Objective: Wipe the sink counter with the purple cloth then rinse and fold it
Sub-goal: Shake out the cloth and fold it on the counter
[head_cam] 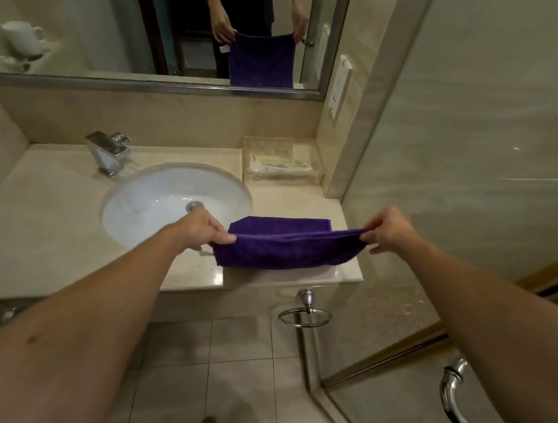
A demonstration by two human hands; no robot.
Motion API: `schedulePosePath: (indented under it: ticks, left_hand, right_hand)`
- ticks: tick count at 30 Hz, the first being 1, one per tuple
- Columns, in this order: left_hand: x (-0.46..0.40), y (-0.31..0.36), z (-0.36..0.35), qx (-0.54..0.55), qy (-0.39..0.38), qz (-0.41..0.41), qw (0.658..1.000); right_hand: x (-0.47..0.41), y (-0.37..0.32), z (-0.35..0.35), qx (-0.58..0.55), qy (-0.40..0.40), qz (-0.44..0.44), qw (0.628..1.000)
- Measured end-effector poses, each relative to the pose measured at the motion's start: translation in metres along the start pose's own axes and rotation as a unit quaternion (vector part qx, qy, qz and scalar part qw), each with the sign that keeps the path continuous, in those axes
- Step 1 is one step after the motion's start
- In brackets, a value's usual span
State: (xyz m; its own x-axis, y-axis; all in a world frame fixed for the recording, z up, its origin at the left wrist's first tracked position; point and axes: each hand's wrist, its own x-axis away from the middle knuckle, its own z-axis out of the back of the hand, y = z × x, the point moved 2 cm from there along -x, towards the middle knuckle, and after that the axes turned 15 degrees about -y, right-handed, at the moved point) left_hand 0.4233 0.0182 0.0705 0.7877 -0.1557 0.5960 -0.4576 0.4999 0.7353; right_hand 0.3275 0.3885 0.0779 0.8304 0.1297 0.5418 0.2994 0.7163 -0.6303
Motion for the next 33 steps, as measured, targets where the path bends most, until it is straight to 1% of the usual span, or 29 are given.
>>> schedulePosePath:
  ticks: [3, 6, 10, 16, 18, 25, 28, 33]
  left_hand:
    - [0.007, -0.023, -0.023, 0.022, 0.001, 0.041, 0.999]
    - [0.009, -0.031, -0.037, 0.046, 0.034, 0.042, 0.997]
    - [0.010, -0.040, -0.046, 0.063, 0.058, 0.038, 0.996]
    - [-0.005, -0.044, -0.033, 0.073, 0.067, 0.045, 0.994]
    - [-0.016, -0.044, -0.023, 0.071, 0.077, 0.040, 0.994]
    - [-0.050, -0.049, -0.003, 0.049, 0.067, 0.022, 0.996]
    - [-0.065, -0.050, 0.003, 0.046, 0.087, 0.019, 0.995]
    - [-0.096, -0.047, 0.016, 0.042, 0.117, 0.023, 0.992]
  right_hand:
    - [0.004, 0.018, -0.008, 0.042, -0.019, -0.014, 0.999]
    - [0.003, 0.028, -0.014, 0.053, -0.033, -0.008, 0.998]
    - [0.001, 0.032, -0.021, 0.067, -0.039, -0.010, 0.997]
    - [-0.010, 0.020, -0.020, 0.064, -0.049, -0.015, 0.997]
    - [-0.019, 0.017, -0.021, 0.061, -0.039, -0.018, 0.997]
    - [-0.042, 0.019, -0.028, 0.045, -0.020, -0.037, 0.998]
    - [-0.055, 0.019, -0.029, 0.034, -0.009, -0.040, 0.999]
    - [-0.085, 0.017, -0.031, 0.022, -0.020, -0.025, 0.999]
